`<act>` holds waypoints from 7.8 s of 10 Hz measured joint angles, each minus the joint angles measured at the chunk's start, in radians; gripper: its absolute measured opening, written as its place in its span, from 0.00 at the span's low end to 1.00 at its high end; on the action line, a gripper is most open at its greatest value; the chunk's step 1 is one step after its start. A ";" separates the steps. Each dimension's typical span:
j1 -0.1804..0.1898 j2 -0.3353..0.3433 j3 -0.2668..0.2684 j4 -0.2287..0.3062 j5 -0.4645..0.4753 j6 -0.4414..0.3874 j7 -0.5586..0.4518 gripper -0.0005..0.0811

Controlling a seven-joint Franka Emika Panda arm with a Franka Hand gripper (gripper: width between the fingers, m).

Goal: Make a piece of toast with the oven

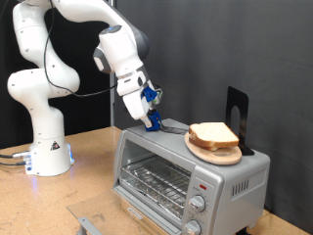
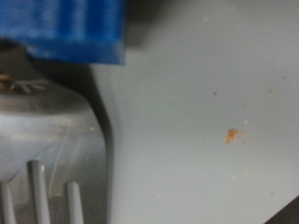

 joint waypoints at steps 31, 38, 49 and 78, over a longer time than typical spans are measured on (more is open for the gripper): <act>-0.040 0.006 0.032 -0.005 -0.085 0.023 0.091 1.00; -0.043 0.006 0.028 0.000 -0.071 0.064 0.092 1.00; -0.046 0.045 0.032 0.021 -0.075 0.069 0.091 1.00; -0.052 0.034 0.046 0.019 -0.114 0.024 0.094 1.00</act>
